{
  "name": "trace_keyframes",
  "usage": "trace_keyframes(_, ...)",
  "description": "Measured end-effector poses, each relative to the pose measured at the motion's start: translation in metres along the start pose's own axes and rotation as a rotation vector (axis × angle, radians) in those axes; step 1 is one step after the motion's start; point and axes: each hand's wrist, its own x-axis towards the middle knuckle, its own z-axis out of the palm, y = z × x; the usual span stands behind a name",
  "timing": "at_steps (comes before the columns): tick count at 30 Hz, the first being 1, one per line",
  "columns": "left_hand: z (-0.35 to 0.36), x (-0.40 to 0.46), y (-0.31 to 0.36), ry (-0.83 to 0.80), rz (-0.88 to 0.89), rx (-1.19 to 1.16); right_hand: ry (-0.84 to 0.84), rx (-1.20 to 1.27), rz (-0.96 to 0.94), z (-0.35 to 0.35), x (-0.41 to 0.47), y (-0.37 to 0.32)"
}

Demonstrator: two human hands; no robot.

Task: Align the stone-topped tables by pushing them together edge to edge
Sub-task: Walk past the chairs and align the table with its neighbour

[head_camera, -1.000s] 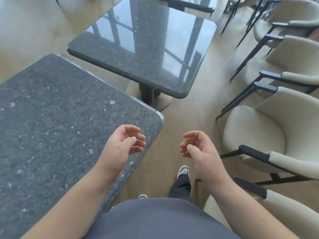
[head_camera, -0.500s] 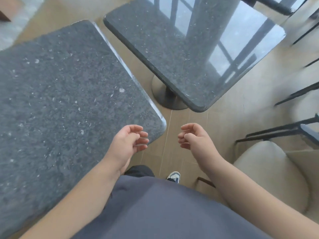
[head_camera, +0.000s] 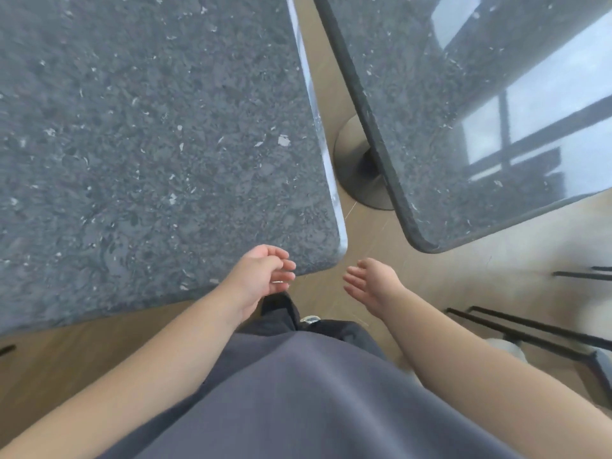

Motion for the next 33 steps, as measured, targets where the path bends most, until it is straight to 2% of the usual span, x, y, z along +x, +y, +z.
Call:
trace_keyframes(3,0.003,0.009,-0.002,-0.014,-0.041,-0.031,0.000,-0.048,-0.024,0.004,0.016,-0.012)
trace_keyframes(8,0.013,0.025,-0.012,-0.009,-0.084,0.031,-0.223,-0.105,0.070,0.015,0.036,-0.025)
trace_keyframes(12,0.029,0.042,-0.031,0.060,-0.197,-0.062,-0.329,-0.152,0.167,0.021,0.048,-0.035)
trace_keyframes(16,0.049,0.054,-0.054,0.198,-0.304,-0.351,-0.403,-0.175,0.246,0.023,0.063,-0.040)
trace_keyframes(21,0.074,0.076,-0.067,0.479,-0.287,-0.759,-0.452,-0.156,0.270,0.021,0.080,-0.044)
trace_keyframes(23,0.079,0.080,-0.069,0.546,-0.267,-0.915,-0.462,-0.138,0.291,0.017,0.081,-0.043)
trace_keyframes(28,0.067,0.089,-0.075,0.562,-0.084,-1.263,-0.492,-0.043,0.321,0.011,0.086,-0.036)
trace_keyframes(33,0.057,0.094,-0.082,0.501,-0.012,-1.305,-0.507,0.153,0.393,0.013,0.079,-0.005)
